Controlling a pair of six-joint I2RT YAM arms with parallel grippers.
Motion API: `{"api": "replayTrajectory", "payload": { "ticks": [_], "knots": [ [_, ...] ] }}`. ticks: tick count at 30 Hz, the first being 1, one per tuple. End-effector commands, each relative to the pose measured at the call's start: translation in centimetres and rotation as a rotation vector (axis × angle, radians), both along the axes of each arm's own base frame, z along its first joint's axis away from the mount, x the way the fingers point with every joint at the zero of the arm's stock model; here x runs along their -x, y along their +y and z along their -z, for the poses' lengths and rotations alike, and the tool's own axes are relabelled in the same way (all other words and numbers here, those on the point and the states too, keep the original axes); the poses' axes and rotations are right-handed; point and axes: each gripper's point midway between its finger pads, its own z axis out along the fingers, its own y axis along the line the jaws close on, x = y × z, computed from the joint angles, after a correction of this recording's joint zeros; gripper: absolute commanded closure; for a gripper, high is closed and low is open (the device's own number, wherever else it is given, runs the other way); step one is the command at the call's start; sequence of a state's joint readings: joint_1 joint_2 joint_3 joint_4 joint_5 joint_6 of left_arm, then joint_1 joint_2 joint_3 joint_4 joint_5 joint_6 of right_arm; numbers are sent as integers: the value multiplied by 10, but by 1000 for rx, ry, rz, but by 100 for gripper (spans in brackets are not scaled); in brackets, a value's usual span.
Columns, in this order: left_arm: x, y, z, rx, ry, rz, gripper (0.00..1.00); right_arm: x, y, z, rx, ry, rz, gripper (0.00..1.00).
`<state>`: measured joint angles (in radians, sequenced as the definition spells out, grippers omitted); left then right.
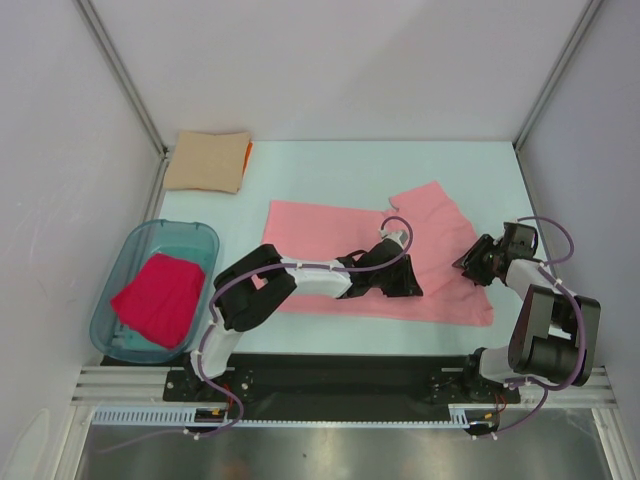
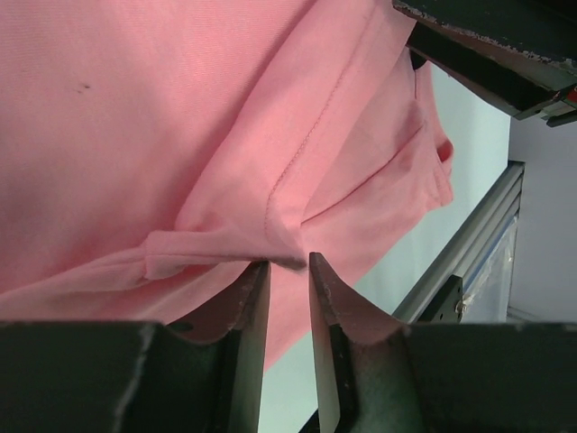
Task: Fold and stack the t-shirts
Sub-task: Fold the tshirt
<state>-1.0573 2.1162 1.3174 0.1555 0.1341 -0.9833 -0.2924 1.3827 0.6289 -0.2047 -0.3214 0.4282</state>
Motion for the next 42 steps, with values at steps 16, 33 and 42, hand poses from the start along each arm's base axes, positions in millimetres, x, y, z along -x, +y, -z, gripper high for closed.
{"api": "replayTrajectory", "payload": {
  "ticks": [16,33,42],
  "knots": [
    [-6,-16,-29,77,-21,25,78,-19,-20,-16,61,-58,37,58],
    [-7,-12,-22,64,-7,20,95,-23,-20,-13,55,-77,35,67],
    [-9,-11,-20,62,-5,12,98,-23,-19,-10,33,-75,29,79]
  ]
}}
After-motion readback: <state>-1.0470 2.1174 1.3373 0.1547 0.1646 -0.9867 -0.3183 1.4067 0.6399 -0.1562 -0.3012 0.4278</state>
